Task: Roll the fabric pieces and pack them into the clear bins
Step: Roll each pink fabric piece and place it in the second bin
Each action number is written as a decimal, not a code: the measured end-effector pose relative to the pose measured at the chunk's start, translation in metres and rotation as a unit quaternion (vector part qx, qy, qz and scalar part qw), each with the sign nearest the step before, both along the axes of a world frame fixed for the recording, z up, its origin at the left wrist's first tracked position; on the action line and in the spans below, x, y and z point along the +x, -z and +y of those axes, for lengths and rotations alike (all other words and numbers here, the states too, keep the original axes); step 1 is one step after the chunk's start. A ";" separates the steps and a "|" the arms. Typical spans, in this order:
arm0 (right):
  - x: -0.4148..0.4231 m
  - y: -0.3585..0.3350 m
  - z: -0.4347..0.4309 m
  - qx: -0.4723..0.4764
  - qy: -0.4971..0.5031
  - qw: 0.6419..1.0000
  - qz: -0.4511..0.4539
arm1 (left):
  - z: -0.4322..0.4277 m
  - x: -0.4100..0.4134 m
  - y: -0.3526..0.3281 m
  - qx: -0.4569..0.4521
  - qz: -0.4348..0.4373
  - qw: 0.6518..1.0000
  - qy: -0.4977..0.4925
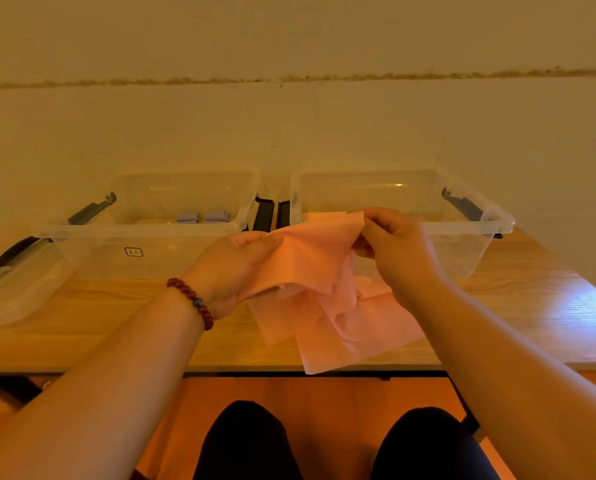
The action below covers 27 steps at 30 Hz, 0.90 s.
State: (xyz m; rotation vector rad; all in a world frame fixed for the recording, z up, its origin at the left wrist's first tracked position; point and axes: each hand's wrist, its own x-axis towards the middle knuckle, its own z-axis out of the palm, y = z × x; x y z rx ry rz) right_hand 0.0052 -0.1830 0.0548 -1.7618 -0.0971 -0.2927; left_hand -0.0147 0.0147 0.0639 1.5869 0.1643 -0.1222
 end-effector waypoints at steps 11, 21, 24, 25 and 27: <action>-0.026 0.033 0.012 0.094 -0.218 0.970 0.048 | -0.023 0.000 0.004 -0.046 -0.010 0.999 -0.007; -0.008 0.025 -0.009 0.067 -0.050 0.996 -0.001 | -0.019 0.004 0.011 0.053 -0.046 0.995 0.071; -0.005 0.023 -0.011 0.029 -0.031 0.999 -0.009 | -0.017 0.008 0.016 0.130 -0.093 0.985 0.061; -0.004 0.022 -0.011 0.020 -0.026 0.999 -0.015 | -0.017 0.008 0.017 0.151 -0.107 0.982 0.043; -0.002 0.021 -0.011 0.005 -0.012 0.999 -0.033 | -0.016 0.012 0.019 0.149 -0.117 0.982 0.020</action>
